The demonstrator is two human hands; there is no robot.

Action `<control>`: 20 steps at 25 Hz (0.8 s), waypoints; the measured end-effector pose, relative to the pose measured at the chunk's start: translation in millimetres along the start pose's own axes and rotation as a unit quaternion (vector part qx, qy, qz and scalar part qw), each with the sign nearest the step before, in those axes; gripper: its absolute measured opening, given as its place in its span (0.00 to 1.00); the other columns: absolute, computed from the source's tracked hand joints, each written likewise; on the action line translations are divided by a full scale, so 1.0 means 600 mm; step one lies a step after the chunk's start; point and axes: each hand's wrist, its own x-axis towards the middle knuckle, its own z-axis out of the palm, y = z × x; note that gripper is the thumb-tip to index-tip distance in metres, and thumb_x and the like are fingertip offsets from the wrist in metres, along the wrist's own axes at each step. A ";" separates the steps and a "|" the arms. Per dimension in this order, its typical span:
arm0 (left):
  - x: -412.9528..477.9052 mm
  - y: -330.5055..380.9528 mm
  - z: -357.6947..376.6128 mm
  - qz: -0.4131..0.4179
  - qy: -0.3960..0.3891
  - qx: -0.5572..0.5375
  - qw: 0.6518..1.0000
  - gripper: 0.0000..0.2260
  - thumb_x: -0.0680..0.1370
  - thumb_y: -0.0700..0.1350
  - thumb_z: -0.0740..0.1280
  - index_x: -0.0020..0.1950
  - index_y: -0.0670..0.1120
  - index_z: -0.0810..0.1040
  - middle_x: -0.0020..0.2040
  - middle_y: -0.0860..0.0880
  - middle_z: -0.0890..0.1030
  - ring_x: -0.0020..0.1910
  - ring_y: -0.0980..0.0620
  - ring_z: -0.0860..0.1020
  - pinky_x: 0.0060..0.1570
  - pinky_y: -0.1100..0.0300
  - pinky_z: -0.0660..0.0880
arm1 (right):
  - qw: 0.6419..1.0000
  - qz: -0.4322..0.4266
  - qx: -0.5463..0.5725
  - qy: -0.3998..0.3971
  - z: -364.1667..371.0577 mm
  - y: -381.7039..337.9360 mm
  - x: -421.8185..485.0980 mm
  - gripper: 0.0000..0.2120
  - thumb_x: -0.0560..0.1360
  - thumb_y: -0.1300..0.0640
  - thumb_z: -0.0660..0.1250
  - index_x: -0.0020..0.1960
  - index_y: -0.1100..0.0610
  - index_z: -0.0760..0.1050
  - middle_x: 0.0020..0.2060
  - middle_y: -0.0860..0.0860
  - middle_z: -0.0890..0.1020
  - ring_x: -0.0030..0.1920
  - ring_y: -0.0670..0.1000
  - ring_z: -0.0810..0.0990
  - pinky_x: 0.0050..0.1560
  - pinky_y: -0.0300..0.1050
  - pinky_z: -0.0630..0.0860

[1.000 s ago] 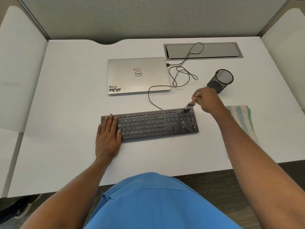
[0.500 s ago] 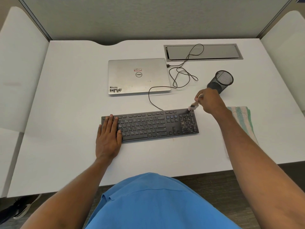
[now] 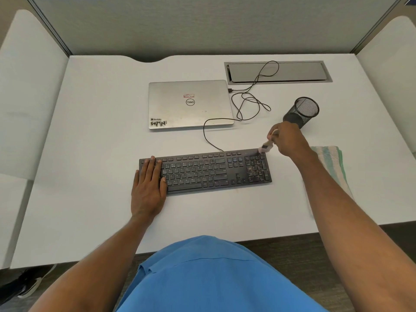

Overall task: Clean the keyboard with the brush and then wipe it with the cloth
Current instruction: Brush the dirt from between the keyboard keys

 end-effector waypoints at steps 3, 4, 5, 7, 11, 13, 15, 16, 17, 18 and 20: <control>0.000 0.000 0.000 -0.001 -0.001 0.001 1.000 0.27 0.86 0.53 0.50 0.86 0.49 0.59 0.86 0.49 0.57 0.86 0.50 0.52 0.83 0.44 0.53 | 0.999 -0.022 -0.023 0.006 -0.006 -0.004 0.002 0.04 0.77 0.67 0.69 0.47 0.65 0.84 0.42 0.58 0.85 0.44 0.55 0.83 0.39 0.43 0.78; 0.000 0.000 0.001 0.000 -0.001 0.002 1.000 0.27 0.86 0.53 0.50 0.86 0.49 0.59 0.86 0.49 0.57 0.86 0.50 0.52 0.83 0.44 0.53 | 0.999 -0.027 -0.015 0.009 -0.004 -0.007 0.002 0.05 0.77 0.66 0.69 0.47 0.64 0.84 0.42 0.57 0.86 0.45 0.55 0.83 0.40 0.45 0.78; 0.001 -0.001 0.001 0.001 0.000 0.003 1.000 0.27 0.86 0.53 0.50 0.86 0.48 0.59 0.86 0.49 0.57 0.86 0.50 0.52 0.83 0.44 0.53 | 1.000 -0.030 0.000 0.009 -0.001 -0.012 0.002 0.05 0.77 0.64 0.69 0.47 0.62 0.84 0.41 0.57 0.86 0.44 0.55 0.82 0.38 0.43 0.77; 0.000 -0.001 0.002 0.000 0.000 0.004 1.000 0.27 0.86 0.52 0.50 0.86 0.48 0.59 0.86 0.49 0.57 0.86 0.50 0.53 0.83 0.44 0.53 | 0.999 -0.032 0.025 0.000 0.008 -0.016 0.000 0.04 0.77 0.63 0.70 0.46 0.60 0.84 0.39 0.56 0.85 0.40 0.53 0.81 0.36 0.40 0.72; 0.001 0.000 0.001 -0.001 -0.003 0.002 1.000 0.27 0.86 0.53 0.50 0.86 0.49 0.59 0.86 0.49 0.57 0.86 0.50 0.52 0.83 0.44 0.53 | 1.000 -0.016 0.011 0.000 0.006 -0.001 0.001 0.03 0.76 0.64 0.71 0.46 0.61 0.84 0.41 0.59 0.86 0.41 0.54 0.81 0.41 0.43 0.75; 0.000 0.000 0.000 -0.002 -0.003 0.002 1.000 0.27 0.86 0.53 0.50 0.86 0.49 0.58 0.86 0.49 0.56 0.86 0.50 0.52 0.84 0.44 0.52 | 1.000 -0.004 -0.023 -0.001 0.000 0.007 0.002 0.04 0.76 0.66 0.71 0.46 0.63 0.84 0.42 0.59 0.86 0.41 0.53 0.80 0.38 0.41 0.73; 0.000 0.001 0.000 -0.002 -0.003 0.002 1.000 0.28 0.86 0.53 0.50 0.86 0.49 0.58 0.86 0.49 0.57 0.86 0.50 0.52 0.84 0.44 0.52 | 1.000 -0.007 -0.023 0.010 -0.002 0.006 0.002 0.04 0.76 0.66 0.70 0.47 0.63 0.84 0.41 0.59 0.85 0.40 0.50 0.77 0.32 0.38 0.69; 0.000 0.001 0.000 -0.001 -0.003 0.002 1.000 0.28 0.86 0.53 0.50 0.86 0.49 0.58 0.86 0.49 0.57 0.86 0.50 0.52 0.83 0.44 0.53 | 1.000 -0.010 -0.004 0.015 -0.001 0.002 0.002 0.04 0.76 0.66 0.70 0.47 0.62 0.84 0.40 0.58 0.85 0.39 0.50 0.77 0.32 0.37 0.68; 0.000 0.001 0.000 -0.001 -0.002 0.003 1.000 0.28 0.86 0.53 0.50 0.86 0.49 0.58 0.86 0.49 0.57 0.86 0.50 0.52 0.83 0.44 0.53 | 1.000 -0.014 0.016 0.017 0.000 -0.003 0.002 0.04 0.77 0.65 0.70 0.46 0.61 0.84 0.39 0.56 0.85 0.39 0.50 0.78 0.34 0.38 0.69; 0.000 0.000 0.000 -0.001 -0.001 0.004 1.000 0.28 0.86 0.53 0.50 0.86 0.49 0.58 0.86 0.49 0.57 0.86 0.50 0.52 0.83 0.44 0.53 | 0.999 -0.018 0.033 0.013 0.002 -0.010 0.001 0.04 0.77 0.64 0.70 0.46 0.60 0.84 0.37 0.55 0.84 0.39 0.51 0.79 0.36 0.38 0.70; 0.000 -0.001 0.001 -0.001 -0.001 0.004 1.000 0.27 0.86 0.53 0.50 0.86 0.49 0.58 0.86 0.49 0.57 0.86 0.50 0.52 0.83 0.44 0.53 | 0.999 -0.030 0.041 -0.003 0.006 -0.019 0.000 0.04 0.77 0.61 0.71 0.44 0.57 0.84 0.35 0.53 0.83 0.37 0.51 0.80 0.36 0.39 0.70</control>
